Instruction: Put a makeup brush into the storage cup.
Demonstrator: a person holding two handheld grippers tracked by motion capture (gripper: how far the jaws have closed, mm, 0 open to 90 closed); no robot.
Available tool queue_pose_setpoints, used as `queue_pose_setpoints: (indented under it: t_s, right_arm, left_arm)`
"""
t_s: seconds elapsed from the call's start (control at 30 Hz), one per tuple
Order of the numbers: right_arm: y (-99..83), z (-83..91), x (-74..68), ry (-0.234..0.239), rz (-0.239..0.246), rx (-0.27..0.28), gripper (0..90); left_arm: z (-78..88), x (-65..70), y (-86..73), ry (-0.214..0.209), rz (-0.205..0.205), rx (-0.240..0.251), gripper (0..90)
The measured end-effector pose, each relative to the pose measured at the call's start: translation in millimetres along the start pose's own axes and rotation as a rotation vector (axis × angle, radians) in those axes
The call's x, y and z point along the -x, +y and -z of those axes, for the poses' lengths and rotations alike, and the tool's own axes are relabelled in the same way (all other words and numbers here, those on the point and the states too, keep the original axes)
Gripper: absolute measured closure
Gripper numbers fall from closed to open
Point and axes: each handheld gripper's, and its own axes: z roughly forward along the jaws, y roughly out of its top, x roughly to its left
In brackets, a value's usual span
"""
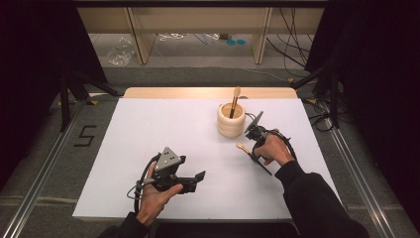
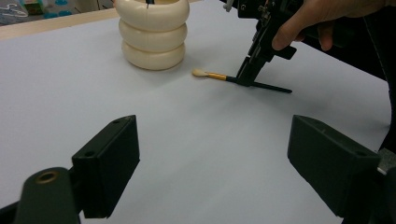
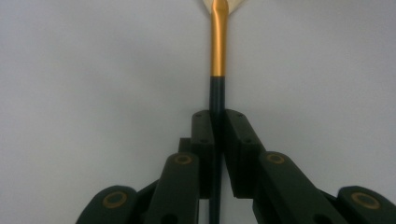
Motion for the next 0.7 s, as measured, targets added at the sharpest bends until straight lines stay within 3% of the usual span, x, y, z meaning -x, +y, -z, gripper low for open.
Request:
queue_pose_setpoints:
  t_s: [0.27, 0.7]
  right_arm:
    - [0.0, 1.2, -0.5, 0.004, 0.009, -0.015, 83.2]
    - [-2.2, 5.2, 1.2, 0.011, 0.042, 0.008, 83.3]
  left_arm:
    - [0.5, -0.1, 0.2, 0.003, 0.006, 0.002, 17.1]
    - [1.2, -1.4, 0.5, 0.009, 0.011, 0.007, 17.3]
